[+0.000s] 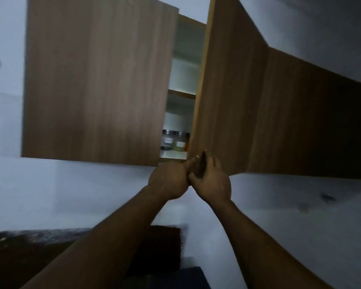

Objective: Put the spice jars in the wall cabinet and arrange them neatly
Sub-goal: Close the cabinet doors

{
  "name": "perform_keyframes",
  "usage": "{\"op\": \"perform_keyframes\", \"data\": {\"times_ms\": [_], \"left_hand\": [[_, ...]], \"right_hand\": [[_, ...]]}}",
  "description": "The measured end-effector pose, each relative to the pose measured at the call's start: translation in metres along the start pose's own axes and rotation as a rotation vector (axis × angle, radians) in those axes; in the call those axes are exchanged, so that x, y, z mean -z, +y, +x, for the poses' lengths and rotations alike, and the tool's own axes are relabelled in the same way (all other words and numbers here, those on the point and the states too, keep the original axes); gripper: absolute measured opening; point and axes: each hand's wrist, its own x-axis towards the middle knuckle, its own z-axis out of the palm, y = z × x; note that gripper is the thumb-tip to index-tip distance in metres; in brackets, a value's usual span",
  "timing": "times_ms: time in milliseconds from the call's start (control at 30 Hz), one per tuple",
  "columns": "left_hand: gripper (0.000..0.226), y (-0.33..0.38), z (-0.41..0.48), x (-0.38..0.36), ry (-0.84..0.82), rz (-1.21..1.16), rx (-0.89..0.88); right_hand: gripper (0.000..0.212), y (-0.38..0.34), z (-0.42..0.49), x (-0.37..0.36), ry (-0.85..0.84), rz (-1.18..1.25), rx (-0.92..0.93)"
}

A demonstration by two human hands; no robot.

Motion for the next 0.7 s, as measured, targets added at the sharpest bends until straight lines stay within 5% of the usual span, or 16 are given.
{"op": "perform_keyframes", "data": {"times_ms": [133, 333, 500, 700], "left_hand": [[0.081, -0.039, 0.005, -0.007, -0.096, 0.307, 0.128], [0.09, -0.089, 0.029, -0.033, -0.108, 0.557, 0.231], [0.096, -0.113, 0.056, -0.056, -0.193, 0.554, 0.342], [0.108, -0.116, 0.064, -0.093, -0.114, 0.586, 0.405]], "right_hand": [[0.096, -0.017, 0.022, -0.044, 0.047, -0.051, -0.02], [0.093, -0.022, 0.062, -0.092, -0.102, -0.085, 0.075], [0.088, 0.004, 0.09, -0.119, -0.18, -0.155, 0.129], [0.092, 0.028, 0.095, -0.146, -0.083, -0.211, 0.22]]}}
